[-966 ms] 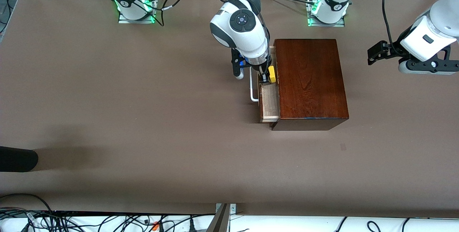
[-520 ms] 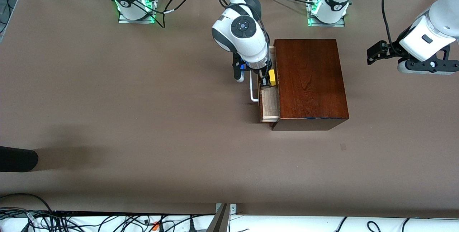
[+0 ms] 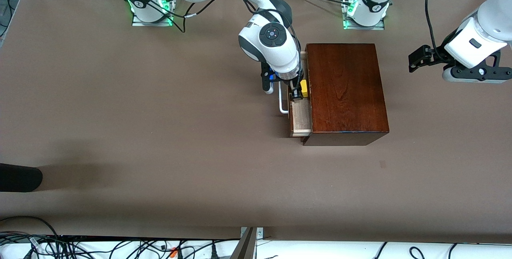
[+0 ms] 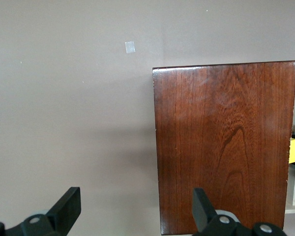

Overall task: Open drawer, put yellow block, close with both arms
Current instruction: 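Lower the cube into the drawer and open the right gripper, then retract the right gripper while the left gripper moves to the drawer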

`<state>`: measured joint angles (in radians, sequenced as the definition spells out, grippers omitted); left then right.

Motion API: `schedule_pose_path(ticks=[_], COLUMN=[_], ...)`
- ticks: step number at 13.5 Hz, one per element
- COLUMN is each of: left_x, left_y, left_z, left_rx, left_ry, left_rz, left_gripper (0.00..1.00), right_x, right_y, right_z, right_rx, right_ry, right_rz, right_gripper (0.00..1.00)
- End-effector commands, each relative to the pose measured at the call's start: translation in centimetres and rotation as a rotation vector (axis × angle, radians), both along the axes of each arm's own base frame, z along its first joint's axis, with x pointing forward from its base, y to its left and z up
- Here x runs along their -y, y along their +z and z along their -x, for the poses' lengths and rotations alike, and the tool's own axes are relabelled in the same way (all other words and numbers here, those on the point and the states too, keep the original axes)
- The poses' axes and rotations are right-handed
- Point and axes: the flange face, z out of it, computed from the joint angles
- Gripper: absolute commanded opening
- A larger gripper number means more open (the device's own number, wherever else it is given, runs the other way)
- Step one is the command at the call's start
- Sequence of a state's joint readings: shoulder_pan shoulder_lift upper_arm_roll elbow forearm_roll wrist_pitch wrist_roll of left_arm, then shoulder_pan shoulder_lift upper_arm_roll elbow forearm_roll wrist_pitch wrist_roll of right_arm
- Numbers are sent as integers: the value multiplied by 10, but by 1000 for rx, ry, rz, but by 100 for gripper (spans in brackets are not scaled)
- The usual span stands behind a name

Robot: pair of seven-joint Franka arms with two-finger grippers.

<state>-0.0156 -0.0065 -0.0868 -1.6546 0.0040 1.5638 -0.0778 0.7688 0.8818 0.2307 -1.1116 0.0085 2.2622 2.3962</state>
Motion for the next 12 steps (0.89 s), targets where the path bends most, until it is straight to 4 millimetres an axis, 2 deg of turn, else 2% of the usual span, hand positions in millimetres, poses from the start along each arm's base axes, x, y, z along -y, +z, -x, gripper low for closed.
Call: schedule_pose_path(ticks=[1,3,5,7,10,12], left_x=[2,2,3,3,3,4], left_y=[6,6,6,6,6,6], left_z=[-1,-1,-1,-1,-1,-1], left_rx=[-5,-5,-3,-3,-3,-2], left_ry=[9,9,8,8,8,7], left_rz=[2,2,2,2,2,6], left_gripper=[100,100,100,100,100,100], right_x=[0,7,21,42,80,112], right_y=[9,14,41,75,129,162], right_z=[-5,-8,-21,-43,-65,-70], right_rx=[11,-15,-51,-98,-122,-108], right_ry=[-18,-22,-47,-86,-112,6], right_rz=[1,26,18,-6,-22,22], right_gripper=[100,100,100,100,100,100])
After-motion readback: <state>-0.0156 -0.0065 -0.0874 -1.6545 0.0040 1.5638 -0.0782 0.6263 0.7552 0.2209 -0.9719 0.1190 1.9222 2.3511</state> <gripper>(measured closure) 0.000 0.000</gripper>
